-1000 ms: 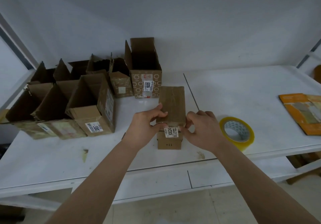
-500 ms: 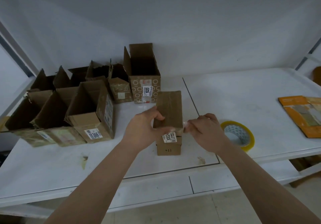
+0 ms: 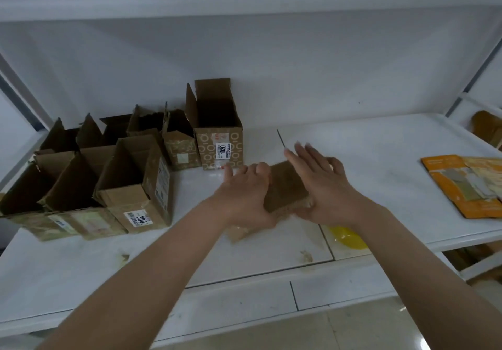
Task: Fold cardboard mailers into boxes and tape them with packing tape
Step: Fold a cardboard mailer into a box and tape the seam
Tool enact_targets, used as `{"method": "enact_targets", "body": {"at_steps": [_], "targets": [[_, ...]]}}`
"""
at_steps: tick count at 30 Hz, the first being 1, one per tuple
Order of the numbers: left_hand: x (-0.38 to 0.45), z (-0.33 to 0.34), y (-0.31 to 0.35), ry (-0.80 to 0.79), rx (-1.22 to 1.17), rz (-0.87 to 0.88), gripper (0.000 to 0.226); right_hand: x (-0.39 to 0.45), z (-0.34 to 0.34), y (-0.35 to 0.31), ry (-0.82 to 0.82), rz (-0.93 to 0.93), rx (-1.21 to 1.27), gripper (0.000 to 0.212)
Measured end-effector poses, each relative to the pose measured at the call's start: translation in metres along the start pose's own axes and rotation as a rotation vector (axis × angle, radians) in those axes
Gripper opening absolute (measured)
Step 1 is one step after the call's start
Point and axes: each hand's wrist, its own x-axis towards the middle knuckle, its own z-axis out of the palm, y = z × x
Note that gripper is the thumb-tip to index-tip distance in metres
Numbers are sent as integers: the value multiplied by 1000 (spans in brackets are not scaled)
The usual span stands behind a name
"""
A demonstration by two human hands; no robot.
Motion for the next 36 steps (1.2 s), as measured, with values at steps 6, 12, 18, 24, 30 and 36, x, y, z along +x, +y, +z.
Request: {"method": "enact_targets", "body": {"at_steps": [6,12,18,24,30,36], "targets": [[-8,-16,-18,324,209,229,55,15,-4,-22,72,38,3,122],[-18,1,-10,423,-859,-44,22,16,1,-34,158,349,417,73],[-19,33,-28,313,-997,-140,20,5,22,-32,25,273,588,32],[-22,50,-35,448,-890,-101,21,-10,50,-33,295,184,531,41],[-29,51,-27,418,-854,-33,21,-13,54,-31,380,67,601,26],[-35,50,-31,348,-892,-46,40,-17,54,-31,334,72,604,36]]}}
